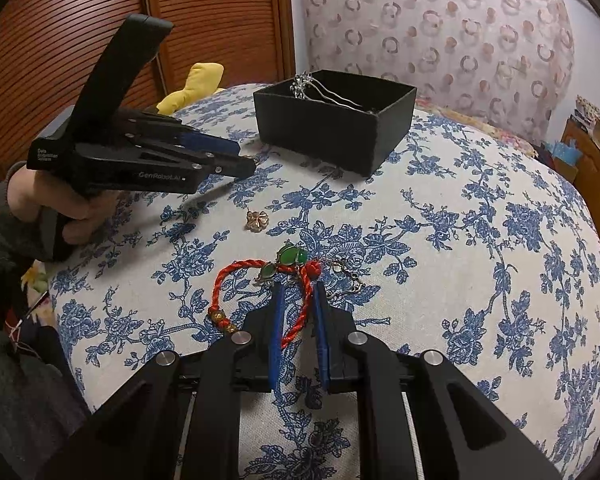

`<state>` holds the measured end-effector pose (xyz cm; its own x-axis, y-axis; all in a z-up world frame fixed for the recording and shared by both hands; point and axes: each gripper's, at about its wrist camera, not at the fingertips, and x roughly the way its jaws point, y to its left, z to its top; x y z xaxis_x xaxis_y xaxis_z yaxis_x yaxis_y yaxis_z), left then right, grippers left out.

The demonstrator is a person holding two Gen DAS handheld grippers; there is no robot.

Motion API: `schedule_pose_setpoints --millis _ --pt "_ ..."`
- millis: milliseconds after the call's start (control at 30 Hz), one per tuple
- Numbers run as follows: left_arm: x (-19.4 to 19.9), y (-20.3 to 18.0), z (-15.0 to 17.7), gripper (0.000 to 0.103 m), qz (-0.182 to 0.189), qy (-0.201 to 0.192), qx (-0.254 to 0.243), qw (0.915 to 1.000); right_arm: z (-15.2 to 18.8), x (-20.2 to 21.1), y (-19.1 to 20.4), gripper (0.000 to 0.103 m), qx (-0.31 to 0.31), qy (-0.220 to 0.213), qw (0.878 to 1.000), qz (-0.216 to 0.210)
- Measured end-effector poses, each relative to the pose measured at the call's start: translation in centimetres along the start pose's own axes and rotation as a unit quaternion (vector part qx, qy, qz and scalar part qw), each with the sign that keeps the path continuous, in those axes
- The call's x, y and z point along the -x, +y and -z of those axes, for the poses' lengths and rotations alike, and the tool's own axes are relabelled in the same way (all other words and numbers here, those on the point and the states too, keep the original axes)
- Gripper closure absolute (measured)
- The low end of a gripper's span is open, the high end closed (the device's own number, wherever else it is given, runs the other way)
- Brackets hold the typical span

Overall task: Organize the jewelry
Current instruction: 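Reach the left tool to the gold ring while the right tool grasps the red cord bracelet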

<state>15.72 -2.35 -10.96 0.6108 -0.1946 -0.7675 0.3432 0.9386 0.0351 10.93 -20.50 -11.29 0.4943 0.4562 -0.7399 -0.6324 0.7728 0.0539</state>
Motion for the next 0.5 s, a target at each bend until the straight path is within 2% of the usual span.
schedule_pose_setpoints --millis 267,333,433,467,500 --pt "-0.37 -0.05 -0.44 0.078 0.0 -0.001 0.0 1.0 0.04 0.01 -0.04 0.087 -0.001 0.0 1.0 -0.001" --pt "-0.44 -0.12 -0.62 0.084 0.002 -0.001 0.0 1.0 0.02 0.0 -0.02 0.087 -0.001 0.0 1.0 -0.001" --pt "-0.25 -0.29 -0.63 0.084 0.001 -0.006 -0.003 1.0 0.03 0.02 -0.04 0.087 -0.002 -0.001 1.0 -0.001" --pt "-0.05 -0.27 -0.61 0.084 -0.001 -0.011 -0.001 0.9999 0.01 0.02 -0.05 0.089 -0.003 -0.001 1.0 0.0" --pt "0.16 -0.22 -0.56 0.084 -0.003 -0.014 0.003 0.9999 0.05 0.01 -0.04 0.099 -0.002 0.0 1.0 0.0"
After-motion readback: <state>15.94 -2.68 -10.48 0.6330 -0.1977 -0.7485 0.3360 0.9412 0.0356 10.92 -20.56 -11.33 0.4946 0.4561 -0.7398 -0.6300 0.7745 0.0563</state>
